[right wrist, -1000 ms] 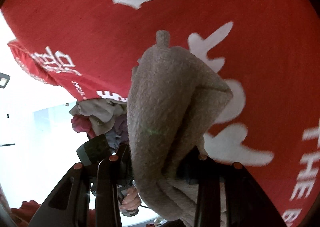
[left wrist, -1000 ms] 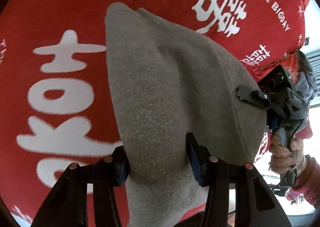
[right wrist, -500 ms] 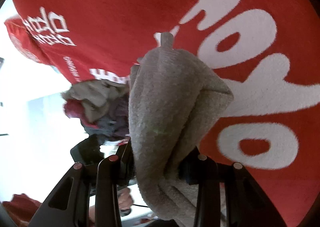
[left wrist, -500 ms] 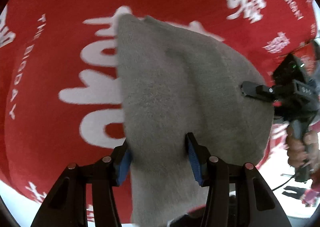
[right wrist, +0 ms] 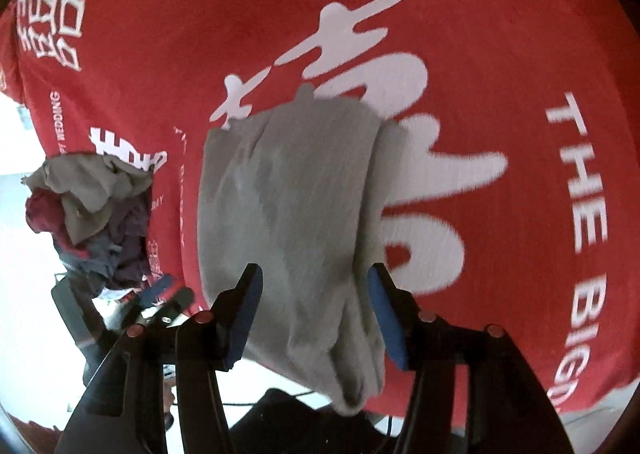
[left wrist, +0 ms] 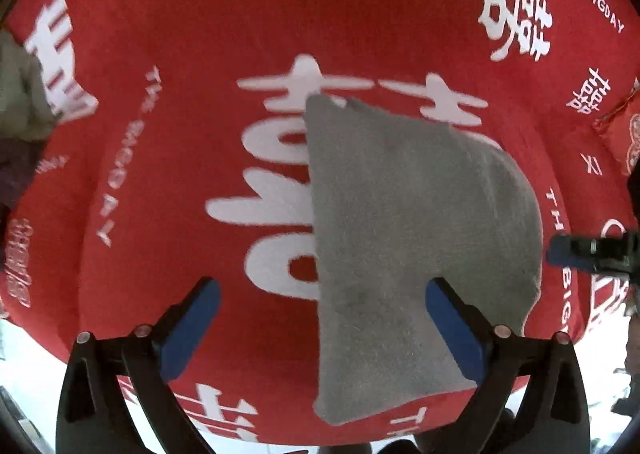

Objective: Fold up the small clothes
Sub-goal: 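Carry the folded sweater with both grippers and lower it onto the cloth, then open both grippers and pull them back from the sweater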

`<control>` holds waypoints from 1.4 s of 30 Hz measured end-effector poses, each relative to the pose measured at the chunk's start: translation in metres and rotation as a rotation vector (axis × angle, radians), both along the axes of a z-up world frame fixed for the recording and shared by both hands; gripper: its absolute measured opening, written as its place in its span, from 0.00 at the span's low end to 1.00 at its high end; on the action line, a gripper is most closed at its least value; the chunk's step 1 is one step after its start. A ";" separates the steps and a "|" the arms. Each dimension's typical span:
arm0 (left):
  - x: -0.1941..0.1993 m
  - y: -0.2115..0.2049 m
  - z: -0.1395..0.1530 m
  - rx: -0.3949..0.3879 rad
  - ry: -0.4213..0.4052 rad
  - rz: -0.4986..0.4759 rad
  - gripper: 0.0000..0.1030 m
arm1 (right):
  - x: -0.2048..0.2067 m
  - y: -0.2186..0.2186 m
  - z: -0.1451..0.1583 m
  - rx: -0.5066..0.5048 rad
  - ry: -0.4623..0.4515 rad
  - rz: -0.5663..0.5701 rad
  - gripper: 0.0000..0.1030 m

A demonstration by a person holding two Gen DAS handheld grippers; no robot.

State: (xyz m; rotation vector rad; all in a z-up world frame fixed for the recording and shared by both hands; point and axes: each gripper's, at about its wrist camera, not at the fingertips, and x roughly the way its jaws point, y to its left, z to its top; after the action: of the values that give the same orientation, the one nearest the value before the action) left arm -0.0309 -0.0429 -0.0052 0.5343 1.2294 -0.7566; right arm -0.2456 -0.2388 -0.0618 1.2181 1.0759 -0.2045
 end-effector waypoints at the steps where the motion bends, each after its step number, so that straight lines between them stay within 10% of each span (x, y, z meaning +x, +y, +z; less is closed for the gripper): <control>1: 0.000 0.002 0.003 -0.001 -0.007 0.004 1.00 | 0.005 0.009 0.007 -0.015 0.010 0.005 0.54; 3: 0.002 0.003 0.008 -0.011 0.007 0.014 1.00 | 0.008 0.024 0.019 -0.066 -0.005 0.027 0.32; 13: -0.002 0.006 -0.007 0.040 0.063 0.034 1.00 | 0.040 0.071 0.006 -0.295 0.112 0.245 0.27; 18: -0.008 0.012 -0.020 0.107 0.087 0.021 1.00 | 0.014 0.064 -0.011 -0.296 0.117 0.175 0.12; 34: -0.024 0.019 0.015 0.163 0.074 -0.034 1.00 | -0.037 0.062 0.031 -0.262 0.238 0.027 0.23; 42: -0.036 0.026 0.045 0.179 0.090 -0.062 1.00 | -0.027 0.079 0.078 -0.270 0.225 0.018 0.46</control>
State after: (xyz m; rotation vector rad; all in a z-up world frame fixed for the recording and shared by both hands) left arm -0.0667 -0.0171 0.0398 0.6935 1.3779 -0.7328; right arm -0.2726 -0.1594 0.0160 0.9577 1.2094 -0.4665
